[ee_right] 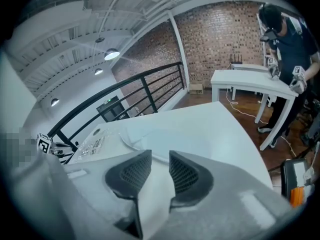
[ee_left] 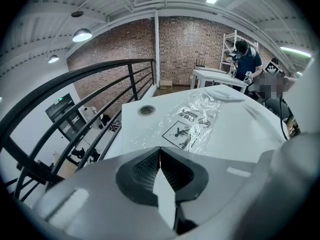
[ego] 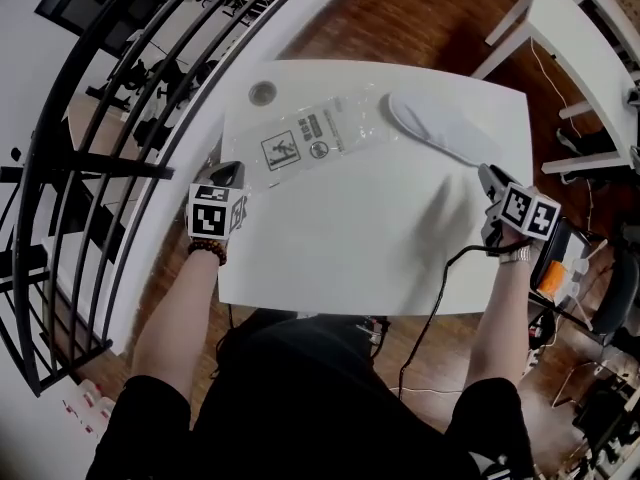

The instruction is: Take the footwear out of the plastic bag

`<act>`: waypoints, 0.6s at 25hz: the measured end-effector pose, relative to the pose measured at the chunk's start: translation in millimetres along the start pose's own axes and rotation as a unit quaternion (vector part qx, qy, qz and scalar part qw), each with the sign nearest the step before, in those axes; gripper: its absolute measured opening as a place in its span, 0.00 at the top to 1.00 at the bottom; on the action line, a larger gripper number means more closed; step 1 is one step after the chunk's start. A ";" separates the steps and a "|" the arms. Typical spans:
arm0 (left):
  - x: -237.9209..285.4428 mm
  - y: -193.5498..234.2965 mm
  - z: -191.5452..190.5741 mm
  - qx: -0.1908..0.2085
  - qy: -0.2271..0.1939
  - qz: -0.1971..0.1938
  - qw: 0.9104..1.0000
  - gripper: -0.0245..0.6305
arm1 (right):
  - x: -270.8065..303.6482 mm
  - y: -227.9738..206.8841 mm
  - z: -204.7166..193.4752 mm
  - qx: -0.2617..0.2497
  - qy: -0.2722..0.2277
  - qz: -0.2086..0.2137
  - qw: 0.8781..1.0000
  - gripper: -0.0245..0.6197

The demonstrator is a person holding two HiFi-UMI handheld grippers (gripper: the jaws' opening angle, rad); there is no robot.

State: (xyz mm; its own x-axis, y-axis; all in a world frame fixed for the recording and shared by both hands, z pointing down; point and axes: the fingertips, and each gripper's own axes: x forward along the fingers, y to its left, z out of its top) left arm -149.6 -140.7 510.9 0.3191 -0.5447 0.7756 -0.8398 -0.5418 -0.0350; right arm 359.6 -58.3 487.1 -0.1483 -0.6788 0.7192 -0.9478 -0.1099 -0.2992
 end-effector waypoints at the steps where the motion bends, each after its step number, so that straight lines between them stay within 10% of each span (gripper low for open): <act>1: -3.8 -0.4 -0.2 0.002 -0.004 -0.004 1.000 0.93 | -2.4 6.7 -1.6 -0.004 -0.003 0.000 1.000 0.81; 15: -65.7 -0.4 2.7 0.033 -0.071 -0.066 0.995 0.93 | -44.9 130.1 -30.3 -0.039 -0.047 0.002 0.998 0.97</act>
State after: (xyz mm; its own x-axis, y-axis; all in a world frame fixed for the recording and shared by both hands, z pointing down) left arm -169.0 -106.4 458.3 0.4881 -0.5479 0.6794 -0.7568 -0.6534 0.0167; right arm 234.3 -20.1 434.9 -0.1285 -0.7442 0.6555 -0.9670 -0.0527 -0.2494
